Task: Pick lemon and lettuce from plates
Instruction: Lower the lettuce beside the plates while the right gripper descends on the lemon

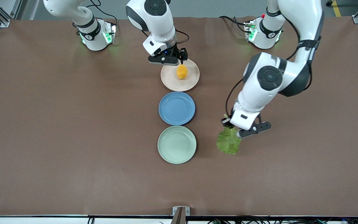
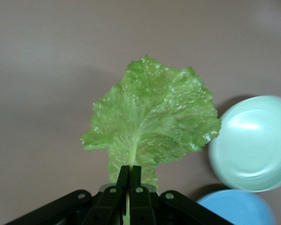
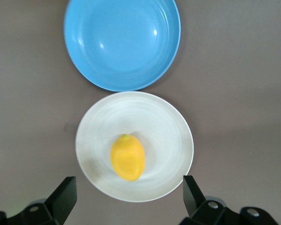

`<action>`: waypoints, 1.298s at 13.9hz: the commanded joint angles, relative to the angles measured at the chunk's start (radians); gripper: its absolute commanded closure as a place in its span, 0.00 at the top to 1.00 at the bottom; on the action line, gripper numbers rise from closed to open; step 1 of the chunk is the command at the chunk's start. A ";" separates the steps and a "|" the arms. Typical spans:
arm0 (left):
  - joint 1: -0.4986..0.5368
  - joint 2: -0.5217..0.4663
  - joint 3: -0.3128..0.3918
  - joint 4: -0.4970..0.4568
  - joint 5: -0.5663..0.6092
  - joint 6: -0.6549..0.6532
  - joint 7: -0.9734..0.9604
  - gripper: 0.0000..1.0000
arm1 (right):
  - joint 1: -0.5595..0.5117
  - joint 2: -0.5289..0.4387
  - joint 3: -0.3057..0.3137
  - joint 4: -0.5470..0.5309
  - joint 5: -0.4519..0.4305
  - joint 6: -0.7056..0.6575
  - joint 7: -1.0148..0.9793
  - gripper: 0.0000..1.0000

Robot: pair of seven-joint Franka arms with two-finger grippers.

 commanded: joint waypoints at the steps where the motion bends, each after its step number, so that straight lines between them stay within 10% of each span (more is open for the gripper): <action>1: 0.070 -0.124 -0.008 -0.232 0.017 0.037 0.118 0.00 | 0.036 0.067 -0.013 -0.037 -0.014 0.108 0.071 1.00; 16: 0.264 -0.015 -0.009 -0.449 0.089 0.229 0.334 0.09 | 0.136 0.320 -0.021 0.033 -0.040 0.257 0.163 1.00; 18: 0.264 -0.029 -0.009 -0.435 0.089 0.214 0.349 0.95 | 0.140 0.329 -0.021 0.033 -0.050 0.258 0.169 1.00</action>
